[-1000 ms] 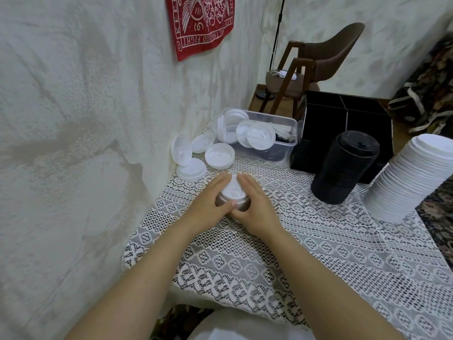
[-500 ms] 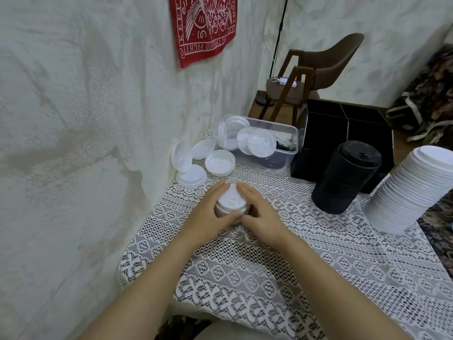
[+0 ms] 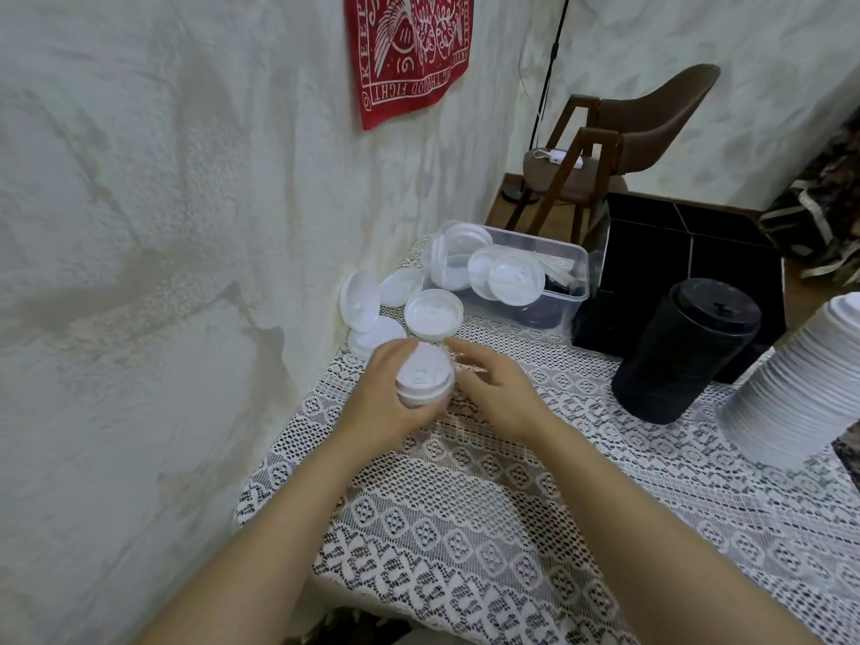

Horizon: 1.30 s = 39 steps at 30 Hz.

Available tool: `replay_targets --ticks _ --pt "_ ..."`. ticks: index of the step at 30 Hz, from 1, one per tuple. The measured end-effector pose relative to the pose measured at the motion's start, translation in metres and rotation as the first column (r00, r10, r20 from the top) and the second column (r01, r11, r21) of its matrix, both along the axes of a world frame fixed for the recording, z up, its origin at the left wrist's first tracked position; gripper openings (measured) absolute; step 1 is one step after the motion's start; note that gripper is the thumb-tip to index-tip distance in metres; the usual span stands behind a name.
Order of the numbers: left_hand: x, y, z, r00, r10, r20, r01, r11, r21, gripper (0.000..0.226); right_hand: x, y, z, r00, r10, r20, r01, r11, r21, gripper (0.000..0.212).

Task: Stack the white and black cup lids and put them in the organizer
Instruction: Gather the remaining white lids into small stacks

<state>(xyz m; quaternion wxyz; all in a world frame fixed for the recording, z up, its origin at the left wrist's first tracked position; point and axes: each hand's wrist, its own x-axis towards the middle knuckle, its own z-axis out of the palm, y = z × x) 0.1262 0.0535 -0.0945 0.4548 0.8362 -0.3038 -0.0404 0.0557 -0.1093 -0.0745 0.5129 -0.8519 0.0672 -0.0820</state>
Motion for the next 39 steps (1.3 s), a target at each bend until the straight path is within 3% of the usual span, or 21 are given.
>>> replay_targets --ticks 5,9,14,19,22,24,27,29,31,35,39 --pt "0.012 0.013 -0.001 1.000 0.025 0.001 -0.025 0.999 0.039 0.086 0.032 -0.012 -0.003 0.997 -0.078 -0.009 0.069 0.926 -0.371 0.050" --pt "0.012 0.016 -0.004 1.000 0.023 0.002 -0.023 0.999 0.030 0.085 0.059 -0.017 -0.010 0.999 -0.052 -0.010 0.034 0.777 -0.628 0.051" --pt "0.012 0.016 -0.005 0.999 0.030 0.021 -0.031 0.999 0.034 0.083 0.074 -0.020 -0.016 0.998 -0.051 0.034 0.059 0.640 -0.766 0.035" --pt "0.013 0.017 -0.006 1.000 0.029 0.009 -0.029 0.999 0.027 0.084 0.076 -0.024 -0.020 0.991 -0.056 0.125 0.133 0.599 -0.790 0.024" --pt "0.012 0.017 -0.005 1.000 0.025 0.005 -0.025 0.999 0.032 0.084 0.075 -0.027 -0.022 0.984 -0.055 0.171 0.167 0.635 -0.755 0.018" --pt "0.011 0.018 -0.005 1.000 0.023 -0.002 -0.023 0.999 0.030 0.084 0.071 -0.024 -0.013 0.979 -0.083 0.185 0.187 0.731 -0.656 0.020" --pt "0.011 0.018 -0.004 1.000 0.022 -0.009 -0.021 0.999 0.029 0.083 0.064 -0.019 0.006 0.972 -0.212 0.100 0.230 0.945 -0.233 0.016" --pt "0.011 0.018 -0.004 1.000 0.020 -0.010 -0.020 0.999 0.032 0.083 0.060 -0.021 0.014 0.949 -0.312 0.043 0.306 0.945 0.111 0.016" --pt "0.011 0.018 -0.004 1.000 0.016 -0.010 -0.016 0.999 0.033 0.083 0.060 -0.026 0.020 0.918 -0.392 -0.062 0.392 0.870 0.297 0.022" --pt "0.010 0.018 -0.003 1.000 0.019 -0.012 -0.018 0.999 0.040 0.084 0.058 -0.035 0.016 0.849 -0.420 -0.322 0.516 0.791 0.329 0.023" --pt "0.010 0.018 -0.002 1.000 0.016 -0.022 -0.015 0.999 0.039 0.083 0.053 -0.040 0.003 0.839 -0.483 -0.251 0.536 0.815 0.220 0.037"
